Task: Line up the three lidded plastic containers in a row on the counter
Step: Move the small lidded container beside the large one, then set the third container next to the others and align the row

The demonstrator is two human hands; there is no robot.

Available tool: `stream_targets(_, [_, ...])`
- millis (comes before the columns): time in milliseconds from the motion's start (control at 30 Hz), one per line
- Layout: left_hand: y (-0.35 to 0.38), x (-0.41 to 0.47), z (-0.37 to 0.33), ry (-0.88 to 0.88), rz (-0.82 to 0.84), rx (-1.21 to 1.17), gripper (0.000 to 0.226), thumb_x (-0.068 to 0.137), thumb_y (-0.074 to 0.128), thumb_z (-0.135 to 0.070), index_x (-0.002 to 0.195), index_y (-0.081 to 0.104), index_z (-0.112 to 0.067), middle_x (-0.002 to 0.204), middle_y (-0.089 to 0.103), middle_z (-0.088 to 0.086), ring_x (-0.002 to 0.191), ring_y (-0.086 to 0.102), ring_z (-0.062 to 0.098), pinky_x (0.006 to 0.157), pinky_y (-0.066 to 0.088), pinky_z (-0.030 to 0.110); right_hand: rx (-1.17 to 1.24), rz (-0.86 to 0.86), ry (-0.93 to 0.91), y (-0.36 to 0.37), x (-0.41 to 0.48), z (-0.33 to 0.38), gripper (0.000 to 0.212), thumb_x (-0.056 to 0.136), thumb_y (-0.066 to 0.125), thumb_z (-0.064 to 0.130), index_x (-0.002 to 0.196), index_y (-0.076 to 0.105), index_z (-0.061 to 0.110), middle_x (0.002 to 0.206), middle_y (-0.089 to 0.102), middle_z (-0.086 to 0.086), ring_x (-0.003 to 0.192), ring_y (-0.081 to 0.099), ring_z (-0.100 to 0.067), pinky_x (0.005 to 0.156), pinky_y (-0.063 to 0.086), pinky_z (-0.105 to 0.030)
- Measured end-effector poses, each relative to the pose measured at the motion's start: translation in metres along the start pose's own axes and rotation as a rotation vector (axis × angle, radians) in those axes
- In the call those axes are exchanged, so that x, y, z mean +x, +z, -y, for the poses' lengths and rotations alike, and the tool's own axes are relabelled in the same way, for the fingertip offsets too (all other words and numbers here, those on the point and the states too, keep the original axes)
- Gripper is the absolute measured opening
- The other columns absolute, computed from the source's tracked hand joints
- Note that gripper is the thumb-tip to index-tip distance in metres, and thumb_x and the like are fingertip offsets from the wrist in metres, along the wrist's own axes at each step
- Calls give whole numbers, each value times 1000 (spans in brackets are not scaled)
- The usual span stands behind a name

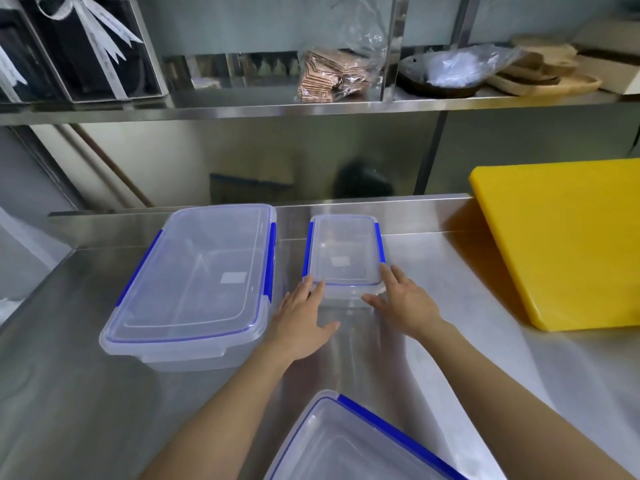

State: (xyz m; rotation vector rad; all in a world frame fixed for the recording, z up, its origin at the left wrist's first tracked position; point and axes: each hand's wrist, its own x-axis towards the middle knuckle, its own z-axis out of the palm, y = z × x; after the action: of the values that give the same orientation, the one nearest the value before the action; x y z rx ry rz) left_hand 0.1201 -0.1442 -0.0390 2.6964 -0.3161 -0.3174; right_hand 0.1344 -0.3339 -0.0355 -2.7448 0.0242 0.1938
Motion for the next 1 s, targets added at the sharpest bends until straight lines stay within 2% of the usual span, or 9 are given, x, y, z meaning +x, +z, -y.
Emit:
stream_targets(133, [-8,-31,-5,-74,-22,-115,65,86,50,-53,142,30,-26,150,36,-3,133,41,21,105,39,41,139,-9,-86,-4,-35,11,60,89,49,46,139,32,18,144,40,-9,124,46,-28,99,43,-41])
stream_targets(267, [-12,-65,-6,-98,40,-246,64,81,55,-56,136,40,-26,138,52,-1,119,53,18,99,45,40,305,151,-92,-11,-66,16,62,82,55,53,134,42,22,131,55,-5,106,57,-18,91,48,-33])
stream_targets(367, [-18,-90,-4,-135,165,-420,66,82,59,-52,137,39,-23,137,50,3,118,52,17,98,42,32,318,383,-81,-20,-93,21,65,81,59,50,135,40,19,129,55,-5,106,55,-18,91,47,-32])
stream_targets(467, [-17,-111,5,-214,331,-438,81,77,60,-59,143,27,-24,148,37,5,129,44,21,109,36,40,322,561,-53,-23,-119,21,60,85,59,40,136,38,16,128,55,-8,108,57,-22,92,49,-34])
stream_targets(633, [-8,-144,15,-278,566,-429,102,70,67,-60,147,7,-30,156,19,-3,139,27,19,113,27,41,321,643,-16,-14,-143,9,57,81,65,40,130,44,20,117,60,-3,99,63,-21,82,55,-33])
stream_targets(733, [-3,-160,16,-305,638,-424,88,77,71,-40,142,12,-32,142,41,0,117,50,21,84,50,35,275,616,-17,-6,-152,7,50,79,67,38,124,50,22,112,62,-1,95,65,-20,75,56,-29])
stream_targets(867, [8,-170,24,-430,615,-599,93,73,78,-27,140,13,-27,96,66,12,60,69,22,58,60,35,319,537,22,6,-162,0,39,75,70,42,107,54,26,103,64,0,85,66,-17,76,57,-32])
stream_targets(933, [11,-174,22,-438,526,-700,97,74,78,-23,141,8,-24,89,66,13,55,68,22,52,60,32,336,460,58,10,-168,-5,40,75,69,46,105,53,25,100,64,-1,85,66,-19,76,56,-33])
stream_targets(1000, [18,-177,17,-437,345,-803,94,75,77,-22,140,9,-21,100,63,14,57,66,21,46,57,30,372,397,102,13,-172,-10,43,75,67,47,106,50,24,101,62,-1,85,65,-20,72,55,-31])
